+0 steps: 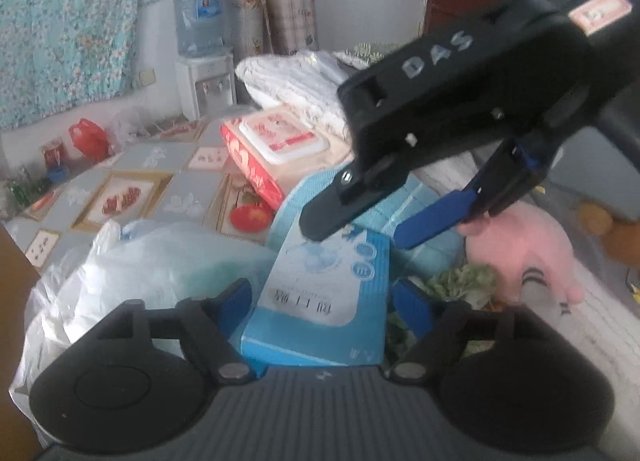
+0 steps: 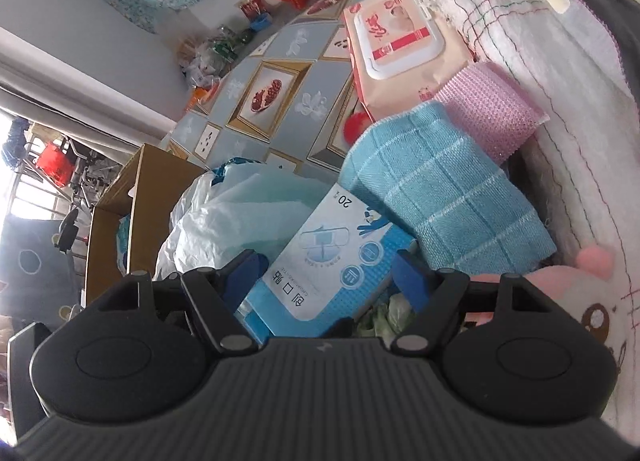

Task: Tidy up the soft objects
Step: 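Grasp the blue bandage box with the left tool and lift it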

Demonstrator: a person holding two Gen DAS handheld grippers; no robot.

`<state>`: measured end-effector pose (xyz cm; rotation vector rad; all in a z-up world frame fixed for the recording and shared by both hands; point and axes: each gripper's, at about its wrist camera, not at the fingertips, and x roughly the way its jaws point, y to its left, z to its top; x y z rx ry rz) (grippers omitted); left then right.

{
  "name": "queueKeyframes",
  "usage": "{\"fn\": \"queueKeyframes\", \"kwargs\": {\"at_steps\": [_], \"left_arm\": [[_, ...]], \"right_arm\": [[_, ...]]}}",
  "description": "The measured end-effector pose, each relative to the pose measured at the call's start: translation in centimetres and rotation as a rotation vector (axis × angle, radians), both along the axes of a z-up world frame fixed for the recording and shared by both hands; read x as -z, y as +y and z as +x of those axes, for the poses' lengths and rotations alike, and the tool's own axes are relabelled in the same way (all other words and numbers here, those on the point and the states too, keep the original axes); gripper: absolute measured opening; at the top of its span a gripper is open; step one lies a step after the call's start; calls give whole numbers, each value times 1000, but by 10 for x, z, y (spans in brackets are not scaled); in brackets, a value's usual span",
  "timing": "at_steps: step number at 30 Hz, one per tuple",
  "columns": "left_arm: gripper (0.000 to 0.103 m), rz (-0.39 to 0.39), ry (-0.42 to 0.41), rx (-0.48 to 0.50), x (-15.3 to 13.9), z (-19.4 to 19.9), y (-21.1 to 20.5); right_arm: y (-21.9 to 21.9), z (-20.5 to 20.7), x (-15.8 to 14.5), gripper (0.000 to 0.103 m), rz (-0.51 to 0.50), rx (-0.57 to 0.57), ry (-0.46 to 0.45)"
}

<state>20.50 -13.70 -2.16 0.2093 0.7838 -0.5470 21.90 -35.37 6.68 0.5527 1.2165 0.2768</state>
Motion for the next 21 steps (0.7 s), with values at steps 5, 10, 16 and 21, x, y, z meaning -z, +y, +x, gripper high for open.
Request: {"fn": "queueKeyframes", "kwargs": {"at_steps": [5,10,16,21], "left_arm": [[82,27,32,1,7,2,-3],[77,1,22,-21,10,3,-3],[76,-129,8,-96,3,4,18],[76,-176,2,-107,-1,3,22]], "right_arm": [[1,3,0,74,-36,-29,35],[3,12,6,75,-49,-21,59],[3,16,12,75,-25,0,75],[3,22,19,76,0,16,80]]}}
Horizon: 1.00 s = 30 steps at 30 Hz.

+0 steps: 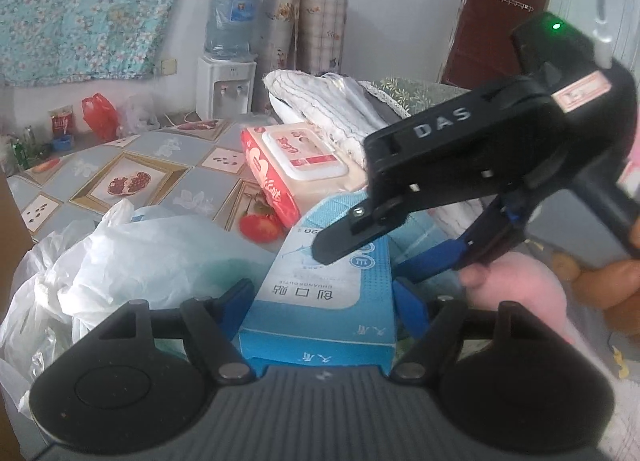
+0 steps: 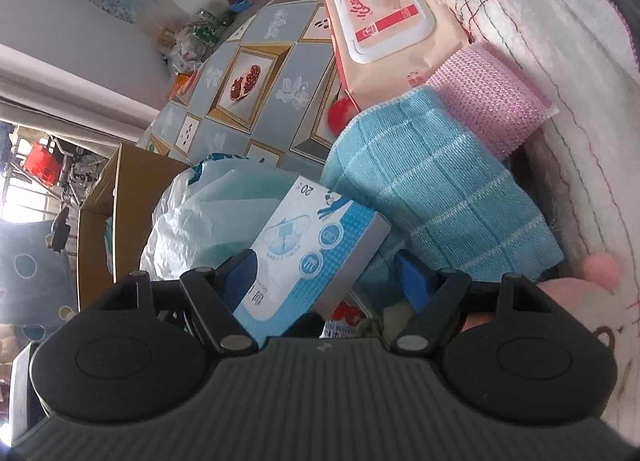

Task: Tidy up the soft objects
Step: 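Grasp the blue bandage box with the left tool and lift it, then carry the bandage box into the cardboard box and open the left tool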

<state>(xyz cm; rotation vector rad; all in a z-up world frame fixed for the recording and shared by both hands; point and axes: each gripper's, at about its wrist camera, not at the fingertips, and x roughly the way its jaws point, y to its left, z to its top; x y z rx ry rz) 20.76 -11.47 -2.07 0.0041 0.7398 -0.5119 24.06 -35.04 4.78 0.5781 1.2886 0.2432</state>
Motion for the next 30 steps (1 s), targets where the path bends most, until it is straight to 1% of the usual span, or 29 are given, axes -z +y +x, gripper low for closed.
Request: {"fn": "queueKeyframes", "kwargs": {"at_steps": [2,4,5,8,10,12,14,18,22,26,30], "left_arm": [[76,0,1,1,0,0,-1],[76,0,3,1,0,0,-1],[76,1,2,0,0,0,-1],[76,-3,12,-8,1,1,0],[73,-19,18,-7,0,1,2],[73,-33,19,-7,-1,1,3],[72,-39,6,-7,-5,-1,4],[72,-63,-11,-12,-14,-6,6],[72,-94,-43,-25,-30,-15,12],[72,-128,-103,-54,-56,-31,22],[72,-142,-172,-107,-84,-48,41]], "right_arm": [[1,1,3,75,6,-2,-3],[3,1,6,68,3,-1,-14],[4,1,7,61,5,-2,-12],[4,-1,9,59,6,2,-32],[3,-3,6,54,5,10,-54],[0,-5,2,49,10,19,-74],[-2,-7,-3,47,16,24,-96],[-5,-16,-18,43,21,29,-157],[-5,-26,-41,39,40,26,-226],[1,-39,-71,36,71,4,-315],[20,-47,-103,35,106,-53,-405]]}}
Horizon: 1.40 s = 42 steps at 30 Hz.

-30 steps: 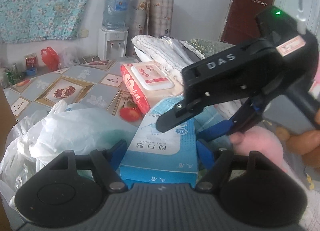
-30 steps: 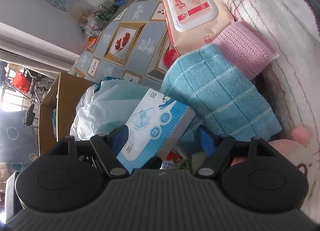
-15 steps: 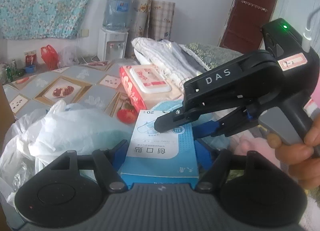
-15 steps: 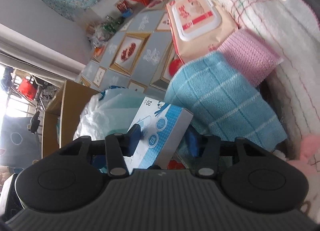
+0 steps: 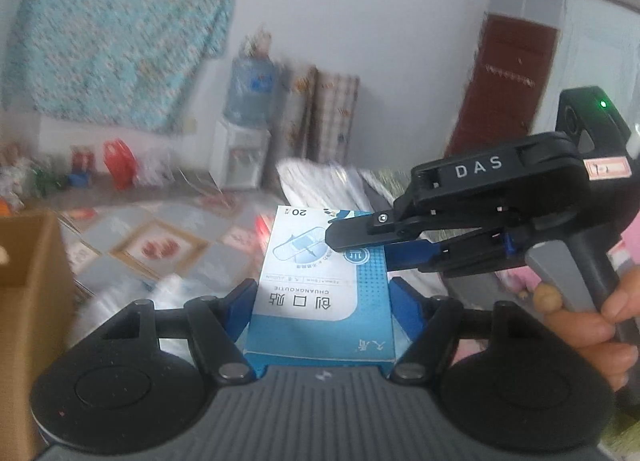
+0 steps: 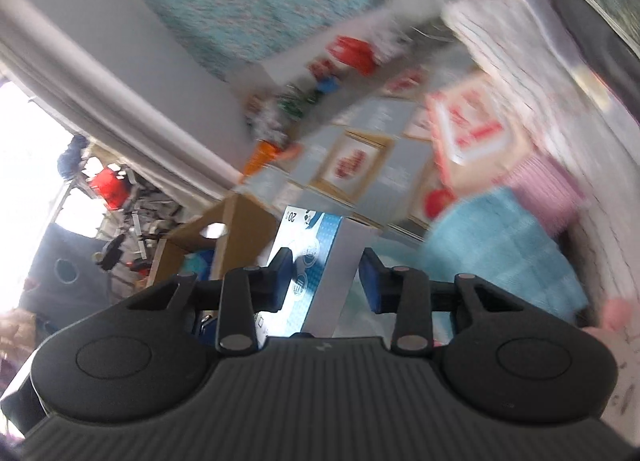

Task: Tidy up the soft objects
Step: 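Carry the bandage box into the cardboard box and open the left tool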

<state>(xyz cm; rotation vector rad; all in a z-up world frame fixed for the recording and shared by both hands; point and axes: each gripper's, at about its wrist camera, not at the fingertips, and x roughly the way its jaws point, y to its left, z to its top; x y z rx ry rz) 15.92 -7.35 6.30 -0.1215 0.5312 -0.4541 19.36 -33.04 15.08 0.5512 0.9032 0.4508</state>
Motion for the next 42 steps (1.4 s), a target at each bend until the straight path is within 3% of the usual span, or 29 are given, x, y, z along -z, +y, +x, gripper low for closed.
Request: {"fn": "queueKeyframes", "kwargs": {"at_steps": [4,8,13,19,25,34,38,42], "left_arm": [[72,14,-48,-67,-25,-15,30],[72,24,-30,-132,-40,-18,74],[72,56,55,-237,-46,-4,139],[72,91,195,-363,-29,34,207],[72,60,310,-438,-2,79,265],[73,92,493,-523,58,138,301],[73,88,507,-531,70,142,304],[73,103,487,-535,63,135,301]], "right_arm": [[32,1,-22,34,49,-80,-50],[83,13,-30,33,95,-177,-55],[164,41,-20,31,156,-306,21],[263,76,6,31,121,-392,107],[331,111,40,32,63,-412,177],[389,171,105,35,-55,-361,226],[388,177,120,35,-57,-334,243],[386,182,121,35,-45,-342,224]]}}
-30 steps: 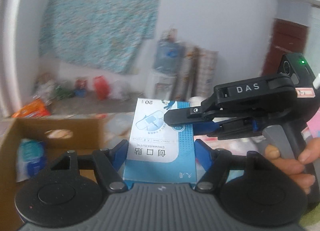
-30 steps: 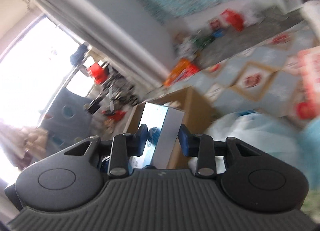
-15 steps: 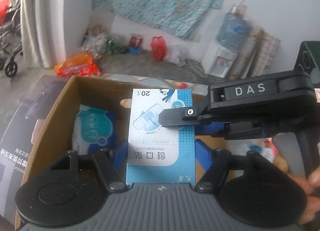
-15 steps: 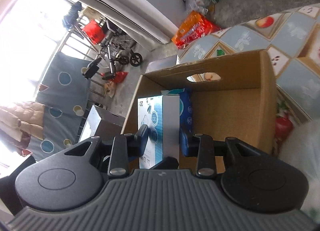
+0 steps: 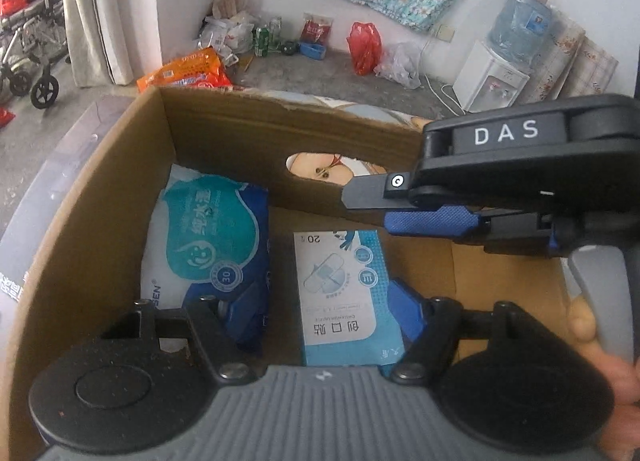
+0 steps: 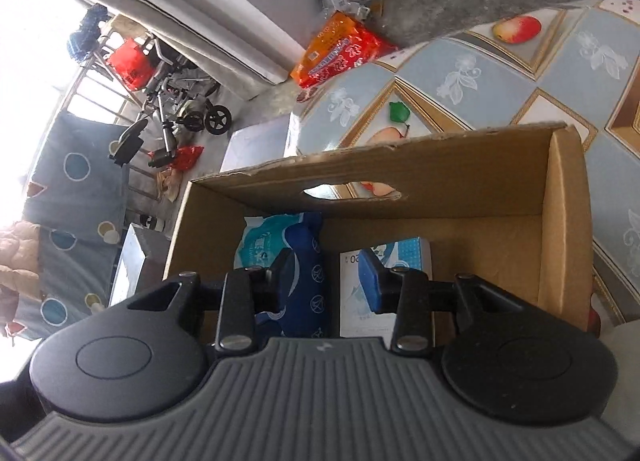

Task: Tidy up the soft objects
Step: 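Carry the bandage box into the cardboard box and open the left tool, then move both tools back toward the pink plush toy and towels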

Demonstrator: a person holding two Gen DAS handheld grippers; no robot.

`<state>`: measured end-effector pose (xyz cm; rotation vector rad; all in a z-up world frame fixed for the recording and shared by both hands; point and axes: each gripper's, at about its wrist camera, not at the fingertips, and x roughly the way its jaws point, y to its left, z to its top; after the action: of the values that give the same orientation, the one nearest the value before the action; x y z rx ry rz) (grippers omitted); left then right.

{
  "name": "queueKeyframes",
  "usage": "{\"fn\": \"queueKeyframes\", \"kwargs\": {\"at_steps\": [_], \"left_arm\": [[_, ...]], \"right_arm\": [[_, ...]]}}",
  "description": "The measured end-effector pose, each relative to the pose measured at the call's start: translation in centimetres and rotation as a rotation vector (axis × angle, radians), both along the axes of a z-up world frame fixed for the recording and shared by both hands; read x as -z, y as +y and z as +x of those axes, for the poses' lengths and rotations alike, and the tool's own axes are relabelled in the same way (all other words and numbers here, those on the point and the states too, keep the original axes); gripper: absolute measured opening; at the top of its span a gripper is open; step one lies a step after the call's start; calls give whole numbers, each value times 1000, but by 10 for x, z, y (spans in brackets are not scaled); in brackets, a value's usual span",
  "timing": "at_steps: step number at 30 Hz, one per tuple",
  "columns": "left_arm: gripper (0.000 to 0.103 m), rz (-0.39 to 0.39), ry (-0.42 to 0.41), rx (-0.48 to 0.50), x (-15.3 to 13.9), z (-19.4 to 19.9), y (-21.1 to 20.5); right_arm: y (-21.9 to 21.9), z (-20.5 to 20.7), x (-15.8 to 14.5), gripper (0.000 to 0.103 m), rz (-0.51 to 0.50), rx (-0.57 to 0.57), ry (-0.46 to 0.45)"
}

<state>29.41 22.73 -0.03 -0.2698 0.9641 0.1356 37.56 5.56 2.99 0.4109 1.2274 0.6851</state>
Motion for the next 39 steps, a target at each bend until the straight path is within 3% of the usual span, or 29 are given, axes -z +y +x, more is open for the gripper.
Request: {"fn": "queueKeyframes", "kwargs": {"at_steps": [9,11,12,13,16,20,23,25,29,32,34,35,39], "left_arm": [[71,24,-30,80,-25,-17,-27],[66,24,-15,114,-22,-19,-38],[58,17,-1,122,-18,-18,-42],[50,-1,19,131,-13,-15,-46],[41,-118,71,121,4,3,-47],[39,-253,123,82,29,31,-44],[39,-281,196,72,52,50,-48],[37,-252,210,49,62,57,-50],[44,-139,154,-1,54,57,-52],[56,-151,144,-24,45,48,-51],[74,-147,118,-35,31,35,-52],[78,-127,103,-52,23,28,-52],[83,-70,1,-103,-21,-13,-51]], "right_arm": [[-50,-28,-61,35,151,-7,-61],[-74,-46,-80,35,189,-12,-89],[-87,-55,-88,35,210,-12,-101],[-103,-67,-96,35,230,-16,-116],[-157,-107,-110,40,262,-13,-167],[-246,-158,-109,41,261,61,-178],[-310,-187,-102,41,227,159,-164],[-358,-206,-98,42,201,256,-161],[-438,-240,-92,46,174,443,-174],[-478,-265,-86,50,182,531,-185],[-494,-279,-81,54,193,556,-200],[-500,-284,-81,58,186,558,-215],[-507,-295,-84,75,92,542,-288]]}}
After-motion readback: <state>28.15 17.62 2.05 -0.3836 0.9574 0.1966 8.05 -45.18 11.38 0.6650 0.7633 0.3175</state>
